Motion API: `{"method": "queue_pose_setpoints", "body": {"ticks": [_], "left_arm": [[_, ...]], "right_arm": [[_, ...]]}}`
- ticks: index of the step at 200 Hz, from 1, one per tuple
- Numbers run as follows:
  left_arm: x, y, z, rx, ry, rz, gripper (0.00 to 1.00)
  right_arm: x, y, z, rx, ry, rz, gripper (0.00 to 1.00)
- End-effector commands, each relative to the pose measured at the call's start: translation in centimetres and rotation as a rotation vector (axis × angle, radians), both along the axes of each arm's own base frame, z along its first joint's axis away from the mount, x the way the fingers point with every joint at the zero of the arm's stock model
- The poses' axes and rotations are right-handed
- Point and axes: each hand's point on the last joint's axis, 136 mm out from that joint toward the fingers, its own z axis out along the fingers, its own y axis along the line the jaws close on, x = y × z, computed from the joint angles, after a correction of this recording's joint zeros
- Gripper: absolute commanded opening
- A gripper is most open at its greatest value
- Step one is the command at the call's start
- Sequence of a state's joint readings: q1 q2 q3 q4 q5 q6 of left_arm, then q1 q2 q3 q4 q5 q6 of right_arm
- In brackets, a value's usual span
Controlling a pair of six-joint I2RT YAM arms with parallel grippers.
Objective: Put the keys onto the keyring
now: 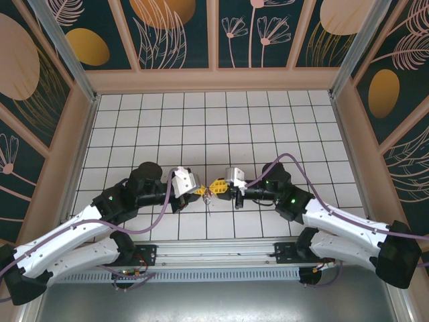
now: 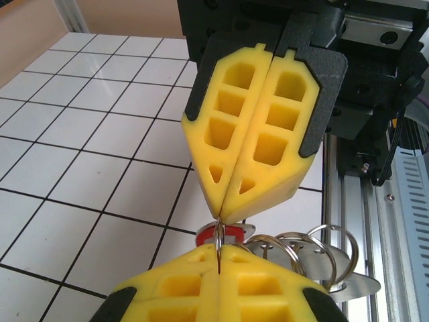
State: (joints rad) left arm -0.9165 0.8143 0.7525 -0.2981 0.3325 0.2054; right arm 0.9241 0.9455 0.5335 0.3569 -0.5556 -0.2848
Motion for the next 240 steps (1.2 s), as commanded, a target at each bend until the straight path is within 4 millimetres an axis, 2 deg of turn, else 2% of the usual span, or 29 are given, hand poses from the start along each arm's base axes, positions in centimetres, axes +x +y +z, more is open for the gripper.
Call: {"method": "queue_pose_setpoints", "body": {"ticks": [1, 78, 131, 176, 194, 215, 240], "left_arm": [[-0.2, -0.4, 1.4, -0.044, -0.025, -0.019, 0.0], [-0.2, -0.3, 1.4, -0.044, -0.026, -0.019, 0.0], [-0.1, -0.2, 1.4, -0.043, -0.031, -0.012, 0.0], [0.4, -0.2, 0.7, -0.021, -0.034, 0.011, 0.0], [1.2, 0.1, -1.0, 0.029, -0.03, 0.051, 0.0], [1.8, 0.3, -4.7, 0.133, 0.013, 0.075, 0.0], [2.0, 0.8, -8.4, 0.207, 0.068, 0.111, 0.0]], "right_arm": [[0.7, 0.4, 1.2, 0.033, -0.01, -0.039, 0.0], [2.7, 0.4, -0.4, -0.032, 0.057, -0.128, 0.0], [2.4, 0.2, -0.1, -0.02, 0.044, -0.115, 0.0], [2.0, -0.7, 0.4, 0.0, 0.009, -0.13, 0.0], [2.4, -1.2, 0.1, -0.007, 0.011, -0.17, 0.0], [4.1, -2.2, -0.9, -0.044, 0.035, -0.288, 0.0], [6.1, -4.7, -2.3, -0.064, 0.08, -0.481, 0.0]]}}
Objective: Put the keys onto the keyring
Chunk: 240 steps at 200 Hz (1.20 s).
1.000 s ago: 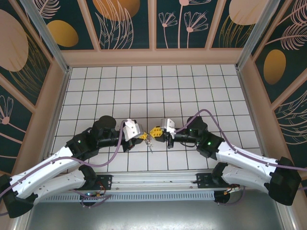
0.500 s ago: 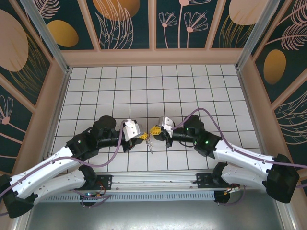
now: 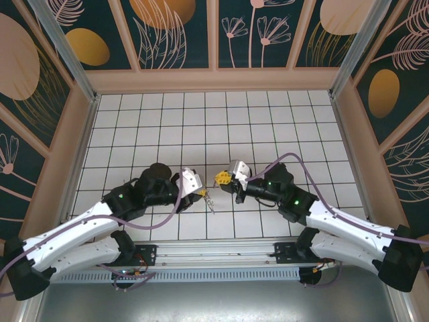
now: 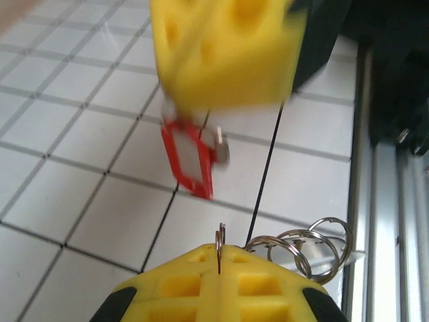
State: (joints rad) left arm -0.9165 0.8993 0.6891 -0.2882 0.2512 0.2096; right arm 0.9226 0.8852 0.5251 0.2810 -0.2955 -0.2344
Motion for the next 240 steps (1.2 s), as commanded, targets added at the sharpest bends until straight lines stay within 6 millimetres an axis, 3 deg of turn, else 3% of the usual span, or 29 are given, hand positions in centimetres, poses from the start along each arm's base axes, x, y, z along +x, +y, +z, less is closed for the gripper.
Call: {"method": "queue_pose_setpoints", "body": {"ticks": [1, 16, 50, 91, 129, 181, 200, 240], "left_arm": [[0.5, 0.6, -3.1, 0.071, 0.019, 0.042, 0.0], [1.1, 0.6, -3.6, 0.097, 0.033, 0.071, 0.0], [2.2, 0.6, -7.7, 0.204, 0.118, 0.141, 0.0], [4.4, -0.4, -10.9, 0.269, 0.151, 0.221, 0.0], [5.7, -2.4, -13.4, 0.341, 0.191, 0.205, 0.0], [6.1, -5.0, -16.6, 0.366, 0.318, 0.191, 0.0], [6.2, -5.3, -16.7, 0.366, 0.32, 0.187, 0.0], [6.4, -5.1, -15.9, 0.384, 0.311, 0.194, 0.33]], "right_arm": [[2.5, -2.9, -1.9, -0.029, 0.051, -0.225, 0.0], [3.0, -4.6, -2.8, -0.018, 0.079, -0.311, 0.0], [3.6, -7.5, -3.7, 0.031, 0.105, -0.431, 0.0], [4.1, -8.6, -4.2, 0.057, 0.098, -0.461, 0.0], [5.3, -9.6, -3.9, 0.082, 0.074, -0.492, 0.0], [6.7, -11.8, -3.3, 0.114, 0.077, -0.585, 0.0], [6.8, -12.2, -2.9, 0.126, 0.075, -0.595, 0.0], [6.7, -12.5, -2.9, 0.126, 0.074, -0.603, 0.0]]}}
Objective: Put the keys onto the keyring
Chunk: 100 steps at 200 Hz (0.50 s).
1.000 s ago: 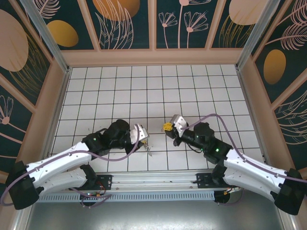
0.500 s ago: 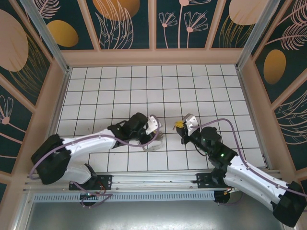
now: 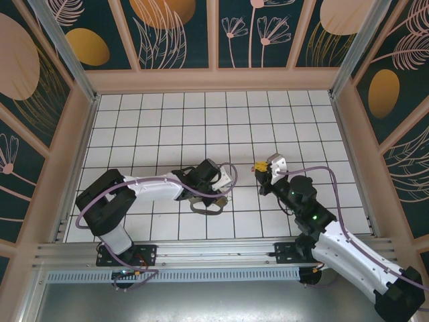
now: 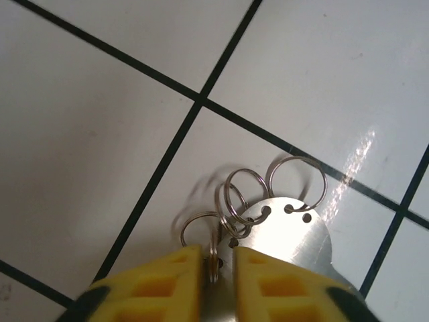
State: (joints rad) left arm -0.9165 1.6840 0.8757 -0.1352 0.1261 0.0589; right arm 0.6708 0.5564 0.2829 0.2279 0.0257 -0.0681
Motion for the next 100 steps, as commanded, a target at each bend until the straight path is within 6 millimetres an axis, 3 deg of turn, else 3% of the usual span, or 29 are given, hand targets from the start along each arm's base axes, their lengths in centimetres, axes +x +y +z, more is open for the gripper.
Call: {"method": "queue_pose_setpoints", "body": {"ticks": [1, 26, 43, 65, 72, 100], "left_arm": [[-0.1, -0.1, 0.6, 0.016, 0.015, -0.002, 0.34], [0.3, 0.2, 1.9, 0.024, -0.018, 0.01, 0.46], [0.6, 0.0, 3.1, 0.019, -0.039, 0.003, 0.61], [0.5, -0.1, 3.5, 0.02, -0.038, -0.007, 0.63], [1.0, -1.0, 4.7, -0.009, -0.054, -0.01, 0.64], [0.0, -2.5, 5.1, -0.013, -0.091, -0.048, 0.65]], "right_arm": [[0.1, -0.3, 0.8, 0.034, -0.013, -0.012, 0.0], [0.0, -0.6, 0.5, 0.046, -0.004, -0.022, 0.0], [0.0, -1.0, 0.3, 0.054, 0.003, -0.04, 0.0], [0.1, -1.6, 0.1, 0.055, 0.013, -0.071, 0.0], [0.3, -1.9, -0.1, 0.051, 0.021, -0.086, 0.0], [1.1, -2.9, -0.7, 0.045, 0.059, -0.122, 0.0]]}}
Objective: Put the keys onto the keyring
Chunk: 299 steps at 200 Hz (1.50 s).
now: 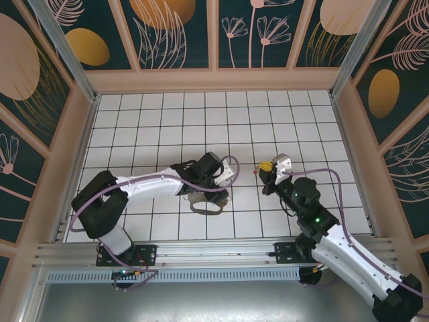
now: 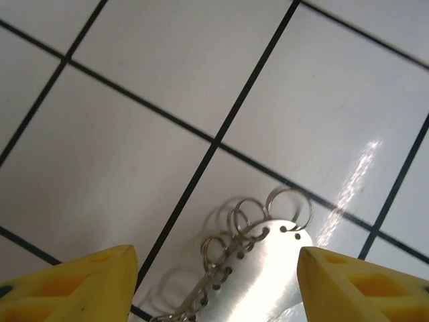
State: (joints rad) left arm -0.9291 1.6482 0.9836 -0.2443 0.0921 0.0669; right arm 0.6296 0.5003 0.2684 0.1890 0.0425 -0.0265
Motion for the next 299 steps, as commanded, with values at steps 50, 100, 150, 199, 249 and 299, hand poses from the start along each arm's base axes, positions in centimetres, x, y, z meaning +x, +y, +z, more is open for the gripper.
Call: {"method": "queue_pose_setpoints", "body": {"ticks": [50, 100, 150, 199, 249, 299], "left_arm": [[-2.6, -3.8, 0.1, 0.037, -0.088, -0.09, 0.63], [-3.1, -4.6, -2.8, 0.127, -0.07, -0.095, 0.54], [-2.8, -4.0, -4.5, 0.204, -0.071, -0.074, 0.51], [-2.4, -2.8, -5.6, 0.272, -0.096, -0.037, 0.45], [-2.8, -2.1, -6.0, 0.271, -0.085, -0.024, 0.35], [-2.9, -2.4, -4.9, 0.224, -0.081, -0.012, 0.27]], "right_arm": [[1.8, -3.2, -0.7, 0.064, 0.069, -0.102, 0.0], [2.0, -3.9, -0.6, 0.064, 0.066, -0.122, 0.0], [2.1, -4.2, -0.6, 0.059, 0.065, -0.127, 0.0], [2.1, -4.5, -0.5, 0.058, 0.06, -0.133, 0.0], [2.1, -4.6, -0.2, 0.057, 0.05, -0.138, 0.0], [2.1, -4.6, 0.0, 0.058, 0.046, -0.136, 0.0]]}}
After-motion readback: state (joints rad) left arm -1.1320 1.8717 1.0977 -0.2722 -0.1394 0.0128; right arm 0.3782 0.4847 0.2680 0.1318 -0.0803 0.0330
